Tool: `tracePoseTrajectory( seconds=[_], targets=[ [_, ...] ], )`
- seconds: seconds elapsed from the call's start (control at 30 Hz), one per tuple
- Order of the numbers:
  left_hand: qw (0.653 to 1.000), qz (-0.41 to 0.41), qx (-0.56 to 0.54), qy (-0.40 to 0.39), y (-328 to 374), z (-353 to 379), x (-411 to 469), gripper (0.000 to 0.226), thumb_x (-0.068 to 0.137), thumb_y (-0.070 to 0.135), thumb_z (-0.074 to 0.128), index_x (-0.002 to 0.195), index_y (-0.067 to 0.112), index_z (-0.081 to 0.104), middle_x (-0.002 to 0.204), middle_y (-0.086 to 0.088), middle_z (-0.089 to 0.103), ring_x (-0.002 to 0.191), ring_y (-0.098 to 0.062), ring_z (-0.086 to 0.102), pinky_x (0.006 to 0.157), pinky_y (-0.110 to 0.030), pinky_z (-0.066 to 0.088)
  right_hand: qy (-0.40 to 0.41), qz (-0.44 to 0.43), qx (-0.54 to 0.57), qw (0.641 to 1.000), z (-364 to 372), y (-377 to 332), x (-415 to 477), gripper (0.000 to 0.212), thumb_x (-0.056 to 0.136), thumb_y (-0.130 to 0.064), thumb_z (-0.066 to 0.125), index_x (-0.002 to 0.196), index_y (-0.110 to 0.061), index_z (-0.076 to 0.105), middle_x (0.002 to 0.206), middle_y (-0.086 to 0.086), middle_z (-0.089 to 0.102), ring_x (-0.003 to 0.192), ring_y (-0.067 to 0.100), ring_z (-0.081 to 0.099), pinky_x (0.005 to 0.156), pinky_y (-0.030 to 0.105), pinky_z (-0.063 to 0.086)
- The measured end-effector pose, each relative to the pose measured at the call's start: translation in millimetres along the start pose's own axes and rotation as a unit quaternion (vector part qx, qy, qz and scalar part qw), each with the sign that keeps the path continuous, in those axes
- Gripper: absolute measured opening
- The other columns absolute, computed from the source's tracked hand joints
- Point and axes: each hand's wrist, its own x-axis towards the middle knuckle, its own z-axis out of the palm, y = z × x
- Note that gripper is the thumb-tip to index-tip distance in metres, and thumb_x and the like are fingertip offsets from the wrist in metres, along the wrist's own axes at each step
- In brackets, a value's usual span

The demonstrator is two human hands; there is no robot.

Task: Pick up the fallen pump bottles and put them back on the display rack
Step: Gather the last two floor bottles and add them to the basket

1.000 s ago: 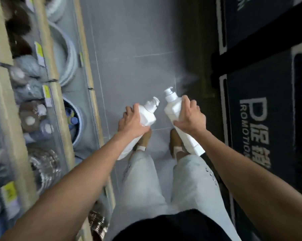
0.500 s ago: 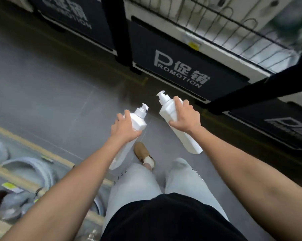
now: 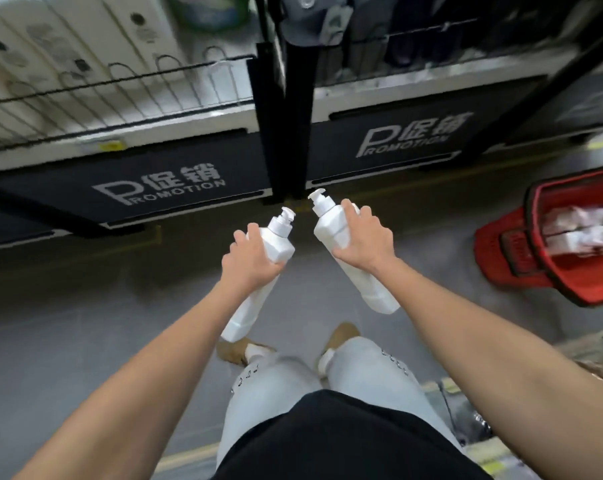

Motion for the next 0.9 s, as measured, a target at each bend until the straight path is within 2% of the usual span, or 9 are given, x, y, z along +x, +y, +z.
tracePoseTrajectory(
  seconds=[0.17, 0.4, 0.67, 0.9],
  targets=[
    [0.997, 0.071, 0.018, -0.004, 129, 35, 15, 0.070, 0.078, 0.045, 0.068, 0.127, 0.011, 0.033, 0.117, -0.011, 0.043, 0.104, -0.033, 0.053, 0.073, -0.038, 0.040, 0.019, 0.087, 0.042, 0.995, -24, 121, -19, 0.090, 0.076, -0.047, 0.069, 0.145, -0.026, 0.017, 0.124, 0.010, 0.043, 0.106, 0.029, 0.052, 0.077, 0.036, 0.045],
    [0.983, 0.179, 0.044, -0.027, 280, 70, 29, 0.075, 0.075, 0.050, 0.070, 0.126, 0.010, 0.032, 0.119, -0.011, 0.044, 0.105, -0.033, 0.054, 0.079, -0.042, 0.046, 0.065, 0.201, 0.114, 0.971, -50, 250, -43, 0.083, 0.075, -0.043, 0.067, 0.142, -0.026, 0.021, 0.123, 0.009, 0.042, 0.109, 0.032, 0.051, 0.079, 0.038, 0.043],
    [0.947, 0.301, 0.079, -0.074, 429, 110, 50, 0.074, 0.073, 0.048, 0.071, 0.125, 0.011, 0.033, 0.117, -0.009, 0.043, 0.104, -0.030, 0.054, 0.076, -0.040, 0.045, 0.119, 0.331, 0.192, 0.916, -73, 374, -54, 0.087, 0.074, -0.041, 0.069, 0.144, -0.025, 0.020, 0.128, 0.010, 0.040, 0.117, 0.034, 0.048, 0.087, 0.042, 0.043],
    [0.903, 0.394, 0.109, -0.129, 581, 161, 77, 0.075, 0.072, 0.049, 0.072, 0.126, 0.014, 0.035, 0.118, -0.007, 0.042, 0.102, -0.027, 0.054, 0.075, -0.039, 0.047, 0.145, 0.433, 0.235, 0.858, -98, 491, -44, 0.087, 0.074, -0.047, 0.069, 0.144, -0.025, 0.022, 0.127, 0.013, 0.043, 0.113, 0.037, 0.052, 0.085, 0.042, 0.045]
  ],
)
